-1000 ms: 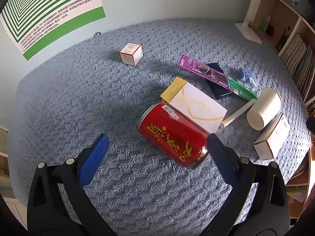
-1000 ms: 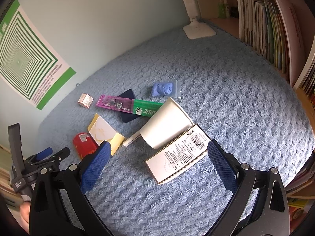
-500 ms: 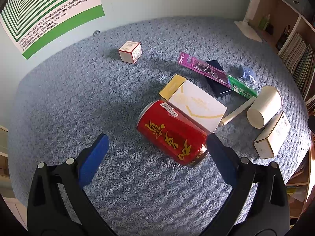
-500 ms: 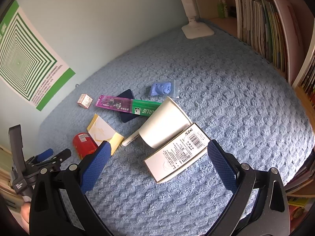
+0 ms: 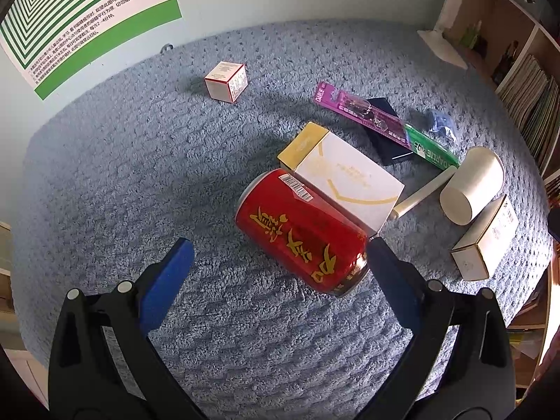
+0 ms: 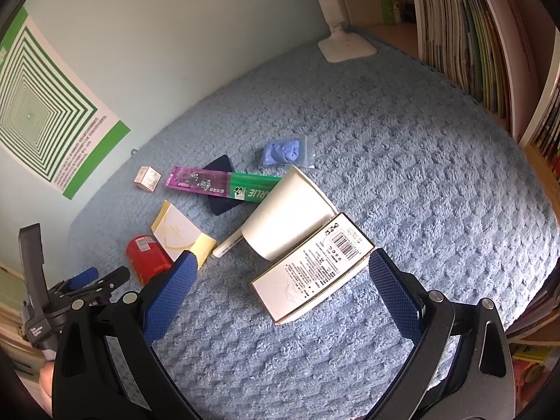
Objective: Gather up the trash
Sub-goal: 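Grasp the red can with the left tool while the right tool grasps the white barcode box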
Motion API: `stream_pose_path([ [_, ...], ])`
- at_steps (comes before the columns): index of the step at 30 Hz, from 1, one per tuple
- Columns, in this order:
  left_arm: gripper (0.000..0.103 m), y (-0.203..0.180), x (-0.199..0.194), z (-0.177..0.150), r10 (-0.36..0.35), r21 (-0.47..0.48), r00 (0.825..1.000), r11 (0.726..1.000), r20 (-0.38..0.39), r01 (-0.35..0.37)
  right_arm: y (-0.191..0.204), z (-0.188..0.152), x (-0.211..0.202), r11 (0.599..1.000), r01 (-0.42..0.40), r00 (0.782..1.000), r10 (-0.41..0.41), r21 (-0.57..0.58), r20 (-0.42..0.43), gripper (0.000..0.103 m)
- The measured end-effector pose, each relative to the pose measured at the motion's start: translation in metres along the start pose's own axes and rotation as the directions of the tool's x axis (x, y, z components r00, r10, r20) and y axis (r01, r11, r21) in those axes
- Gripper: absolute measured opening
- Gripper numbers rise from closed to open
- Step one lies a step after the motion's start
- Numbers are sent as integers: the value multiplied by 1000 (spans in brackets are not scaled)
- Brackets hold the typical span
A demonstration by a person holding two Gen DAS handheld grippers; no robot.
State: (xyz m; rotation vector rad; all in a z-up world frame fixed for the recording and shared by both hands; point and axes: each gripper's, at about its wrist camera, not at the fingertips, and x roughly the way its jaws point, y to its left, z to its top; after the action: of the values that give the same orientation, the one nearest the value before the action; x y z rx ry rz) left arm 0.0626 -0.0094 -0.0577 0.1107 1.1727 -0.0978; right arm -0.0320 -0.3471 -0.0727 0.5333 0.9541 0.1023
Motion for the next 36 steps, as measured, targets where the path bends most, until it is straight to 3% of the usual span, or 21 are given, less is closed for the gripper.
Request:
stream_pose_path([
  [9,96,-5,17,5,-10,-1,999,1000,-45,10,-9,2,22,999,-8,999,10,50,-34,97],
  [17,96,-2,40,9,-45,-64,993,997,-111,38,-23,2,53,989,-5,996,18,147,-85,97],
  [28,98,11,72,14,-185,-211,967,966,-175,147,-30,5,92,971,18,987,20,239,-159,96],
  [33,97,6,78,15,-191,-196,965,968,-181,154,-29,6,107,969,42,982,5,244,-189,96],
  [34,95,4,79,16,-194,-195,964,968,-183,157,-29,6,109,969,46,981,3,245,-195,95],
  [36,89,3,82,15,-208,-192,959,966,-192,171,-30,6,113,968,52,979,0,245,-205,80],
])
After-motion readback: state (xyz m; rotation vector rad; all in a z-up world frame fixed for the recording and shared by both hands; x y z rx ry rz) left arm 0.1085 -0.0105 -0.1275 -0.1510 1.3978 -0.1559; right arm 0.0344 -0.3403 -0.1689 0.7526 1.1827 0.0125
